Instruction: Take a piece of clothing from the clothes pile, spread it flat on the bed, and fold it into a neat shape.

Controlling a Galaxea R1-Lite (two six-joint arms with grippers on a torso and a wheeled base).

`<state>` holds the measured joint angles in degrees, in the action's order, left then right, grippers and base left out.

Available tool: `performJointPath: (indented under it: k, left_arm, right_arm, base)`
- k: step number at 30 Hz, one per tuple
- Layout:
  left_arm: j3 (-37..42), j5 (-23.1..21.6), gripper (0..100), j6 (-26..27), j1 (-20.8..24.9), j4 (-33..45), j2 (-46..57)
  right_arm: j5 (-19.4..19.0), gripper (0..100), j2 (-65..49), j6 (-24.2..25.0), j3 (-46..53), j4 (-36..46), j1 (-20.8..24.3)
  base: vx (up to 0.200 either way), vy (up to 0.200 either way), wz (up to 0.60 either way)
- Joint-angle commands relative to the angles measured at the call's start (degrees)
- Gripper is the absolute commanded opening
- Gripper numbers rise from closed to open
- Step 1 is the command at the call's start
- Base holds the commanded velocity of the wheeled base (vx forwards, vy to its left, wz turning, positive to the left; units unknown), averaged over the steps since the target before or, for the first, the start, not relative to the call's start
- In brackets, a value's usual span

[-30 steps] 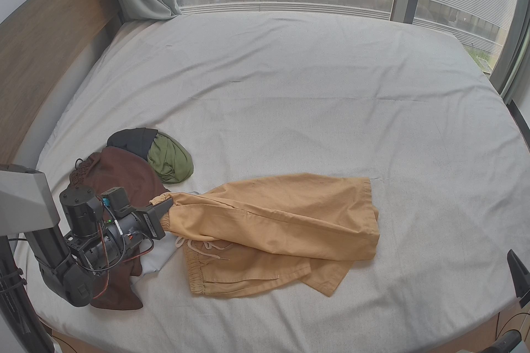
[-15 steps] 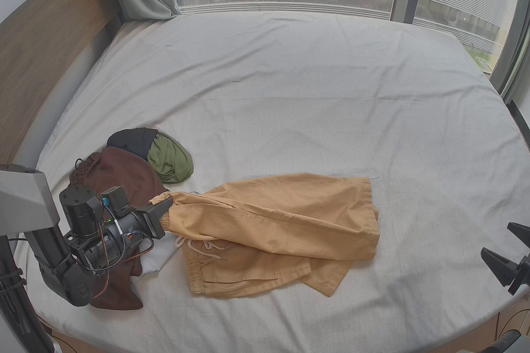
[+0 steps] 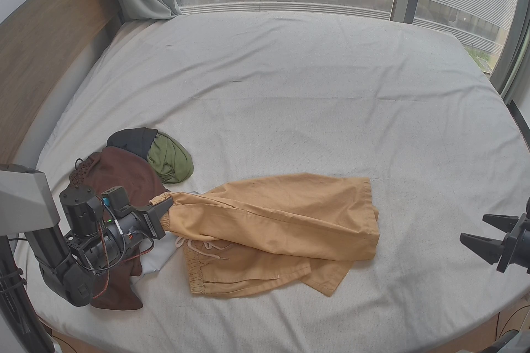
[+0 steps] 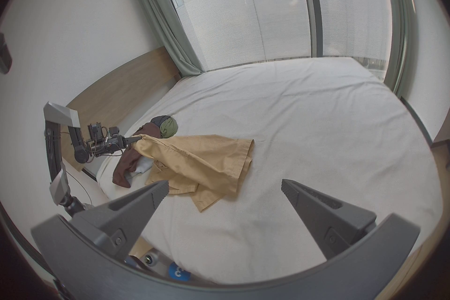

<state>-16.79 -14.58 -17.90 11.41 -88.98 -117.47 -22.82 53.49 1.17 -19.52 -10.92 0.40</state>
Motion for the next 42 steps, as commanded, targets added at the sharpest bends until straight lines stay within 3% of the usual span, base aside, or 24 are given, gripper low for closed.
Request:
performJointPath:
  k: [1,21,24,28,35,36,42]
  left_arm:
    - [0.0,0.0,0,0.0,-0.1,-0.1,0.0]
    - [-2.7,-0.4,0,-0.5,-0.2,-0.1,-1.4]
    - [-2.5,-0.7,0,-0.5,-0.1,-0.1,-1.4]
    - [-2.3,-3.2,0,-0.6,-0.2,-0.1,-1.6]
    - [-2.7,-3.3,0,-0.6,-0.2,-0.1,-2.7]
    - [-2.7,-3.3,0,-0.6,-0.3,-0.1,-2.8]
    - [-2.7,-3.4,0,-0.6,-0.3,-0.1,-2.9]
  right_arm:
    - [-2.4,100,7.6,2.1,-0.1,-2.3,-0.1]
    - [-13.6,100,30.5,2.5,1.5,-19.9,-1.2]
    - [-13.9,100,32.1,2.6,1.1,-21.5,-1.2]
    - [-14.4,100,38.4,2.6,1.1,-28.6,-0.7]
    - [-15.1,100,47.9,3.0,0.6,-40.5,-0.5]
    - [-15.1,100,51.2,4.7,0.5,-45.0,-0.4]
    - [-15.1,100,55.1,11.1,0.5,-53.1,-0.4]
  base:
    - [0.000,0.000,0.00]
    - [0.000,0.000,0.00]
    - [0.000,0.000,0.00]
    - [0.000,0.000,0.00]
    - [0.000,0.000,0.00]
    - [0.000,0.000,0.00]
    - [0.000,0.000,0.00]
